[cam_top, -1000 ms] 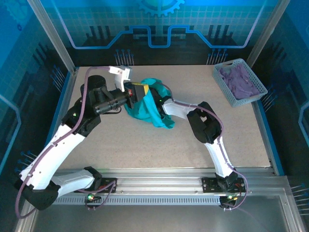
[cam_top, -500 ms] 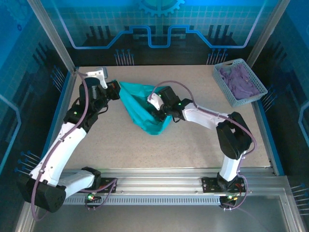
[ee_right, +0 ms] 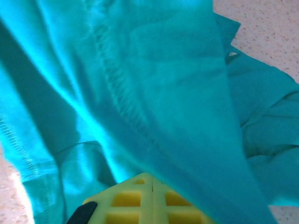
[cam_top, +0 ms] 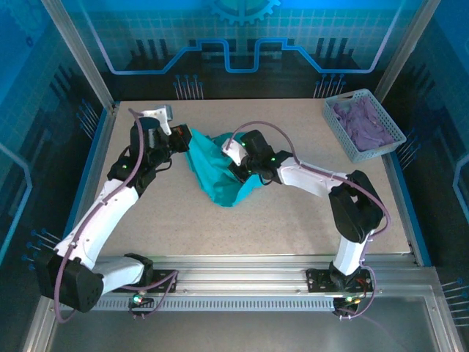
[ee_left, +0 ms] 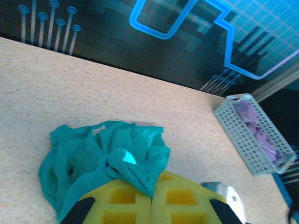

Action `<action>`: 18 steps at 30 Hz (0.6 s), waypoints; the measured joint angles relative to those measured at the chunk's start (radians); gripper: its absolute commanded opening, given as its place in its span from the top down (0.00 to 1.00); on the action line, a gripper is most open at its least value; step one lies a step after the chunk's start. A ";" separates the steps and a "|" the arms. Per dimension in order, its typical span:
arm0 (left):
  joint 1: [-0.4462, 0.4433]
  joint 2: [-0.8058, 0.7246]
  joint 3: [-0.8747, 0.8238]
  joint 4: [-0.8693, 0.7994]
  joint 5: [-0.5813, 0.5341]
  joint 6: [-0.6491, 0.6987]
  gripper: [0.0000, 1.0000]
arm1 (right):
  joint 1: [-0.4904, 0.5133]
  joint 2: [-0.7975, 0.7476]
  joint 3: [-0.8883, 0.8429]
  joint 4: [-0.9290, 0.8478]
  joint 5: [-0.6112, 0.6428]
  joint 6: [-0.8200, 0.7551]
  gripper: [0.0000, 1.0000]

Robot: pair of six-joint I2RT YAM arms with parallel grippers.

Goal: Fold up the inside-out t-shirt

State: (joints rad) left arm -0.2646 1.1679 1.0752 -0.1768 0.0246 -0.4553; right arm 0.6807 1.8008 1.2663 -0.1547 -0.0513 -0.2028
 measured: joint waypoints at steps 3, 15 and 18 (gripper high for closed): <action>0.000 -0.002 0.000 0.014 0.062 -0.018 1.00 | 0.034 0.037 -0.001 0.012 0.044 -0.027 0.82; 0.000 -0.019 0.017 0.025 0.220 -0.042 1.00 | 0.110 0.051 -0.098 0.107 0.092 -0.084 0.67; 0.000 -0.034 0.032 0.023 0.269 -0.044 1.00 | 0.107 0.076 -0.072 0.116 0.113 -0.091 0.70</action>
State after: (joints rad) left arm -0.2649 1.1343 1.1072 -0.1535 0.2932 -0.4992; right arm 0.7876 1.8771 1.1942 -0.0387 0.0612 -0.2939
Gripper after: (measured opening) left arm 0.053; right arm 0.318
